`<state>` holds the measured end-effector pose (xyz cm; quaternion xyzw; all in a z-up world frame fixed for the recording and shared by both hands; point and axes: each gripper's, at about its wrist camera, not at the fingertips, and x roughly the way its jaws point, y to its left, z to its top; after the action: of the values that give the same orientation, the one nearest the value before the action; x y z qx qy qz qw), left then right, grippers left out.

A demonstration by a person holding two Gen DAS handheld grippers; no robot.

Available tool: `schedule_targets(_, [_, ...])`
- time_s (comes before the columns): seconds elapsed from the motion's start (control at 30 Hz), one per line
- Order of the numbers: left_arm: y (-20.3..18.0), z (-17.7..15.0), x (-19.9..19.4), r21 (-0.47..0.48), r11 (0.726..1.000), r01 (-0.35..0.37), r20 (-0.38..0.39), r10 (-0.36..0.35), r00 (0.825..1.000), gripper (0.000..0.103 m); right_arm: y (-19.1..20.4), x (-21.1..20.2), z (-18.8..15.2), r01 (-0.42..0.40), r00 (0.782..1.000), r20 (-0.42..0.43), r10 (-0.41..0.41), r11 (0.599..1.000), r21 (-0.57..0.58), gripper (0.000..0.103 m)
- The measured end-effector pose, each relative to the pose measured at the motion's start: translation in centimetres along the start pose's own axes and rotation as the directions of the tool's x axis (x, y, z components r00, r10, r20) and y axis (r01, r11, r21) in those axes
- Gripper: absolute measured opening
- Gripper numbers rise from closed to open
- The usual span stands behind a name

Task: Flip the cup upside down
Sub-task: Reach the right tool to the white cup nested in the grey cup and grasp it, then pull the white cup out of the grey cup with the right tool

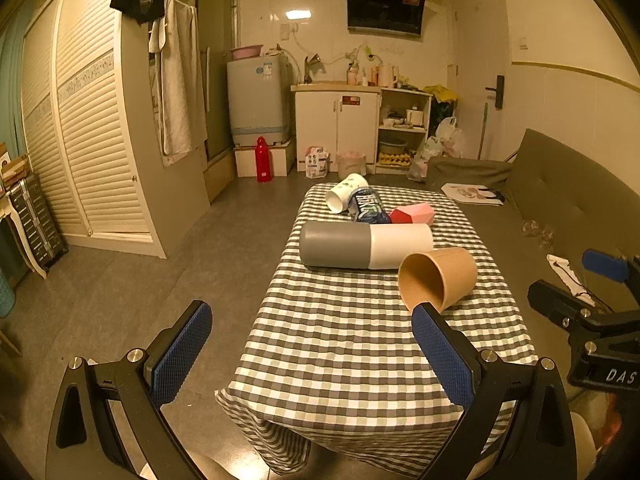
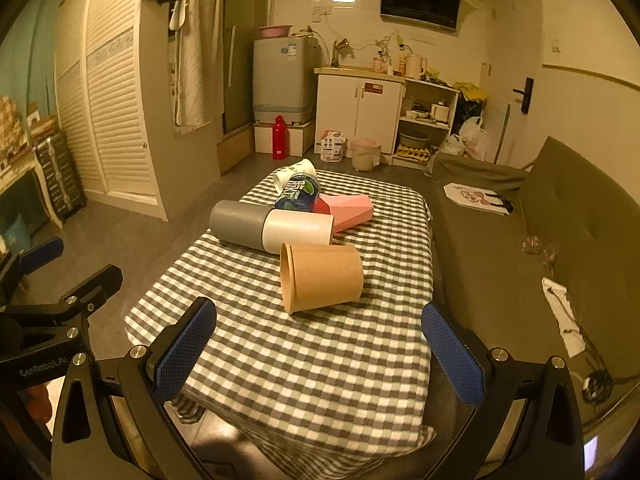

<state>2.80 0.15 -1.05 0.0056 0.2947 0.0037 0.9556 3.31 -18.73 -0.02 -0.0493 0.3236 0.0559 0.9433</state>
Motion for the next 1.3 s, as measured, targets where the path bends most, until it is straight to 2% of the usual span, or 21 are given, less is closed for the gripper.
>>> schedule_targets(0.2, [1.2, 0.9, 2.6, -0.025, 0.999, -0.025, -0.044, 0.023, 0.999, 0.103, 0.4, 3.2, 3.1, -0.009, 1.0, -0.024, 0.006, 0.99, -0.141, 0.103])
schedule_targets(0.33, [2.5, 1.7, 5.2, -0.038, 0.998, -0.053, -0.078, 0.05, 0.996, 0.103, 1.3, 6.7, 5.7, -0.04, 0.997, -0.068, 0.022, 0.956, -0.29, 0.103])
schedule_targets(0.47, [3.6, 2.5, 8.4, -0.045, 0.996, -0.077, -0.115, 0.071, 0.991, 0.103, 2.2, 11.5, 8.2, -0.128, 0.985, -0.157, 0.067, 0.898, -0.421, 0.103])
schedule_targets(0.63, [4.1, 3.3, 12.0, -0.035, 0.995, -0.096, -0.151, 0.089, 0.984, 0.103, 3.2, 18.6, 9.7, -0.212, 0.956, -0.288, 0.059, 0.817, -0.536, 0.103])
schedule_targets(0.77, [4.7, 3.8, 14.4, -0.05, 0.993, -0.103, -0.173, 0.093, 0.98, 0.103, 4.3, 23.9, 10.1, -0.301, 0.913, -0.404, 0.052, 0.755, -0.582, 0.103])
schedule_targets(0.87, [5.1, 3.9, 15.9, -0.059, 0.993, -0.103, -0.189, 0.09, 0.978, 0.103, 5.2, 26.5, 9.7, -0.344, 0.887, -0.462, 0.028, 0.707, -0.618, 0.102])
schedule_targets(1.03, [5.3, 3.4, 17.6, -0.063, 0.992, -0.11, -0.215, 0.094, 0.972, 0.103, 6.3, 29.7, 8.1, -0.421, 0.829, -0.56, -0.008, 0.65, -0.633, 0.101])
schedule_targets(1.13, [5.2, 3.1, 18.1, -0.057, 0.992, -0.11, -0.227, 0.094, 0.969, 0.103, 6.5, 31.0, 7.3, -0.431, 0.814, -0.58, -0.033, 0.636, -0.64, 0.096])
schedule_targets(1.3, [5.1, 2.7, 17.8, -0.049, 0.993, -0.108, -0.236, 0.093, 0.967, 0.103, 6.1, 31.0, 7.6, -0.423, 0.818, -0.573, -0.036, 0.638, -0.644, 0.087])
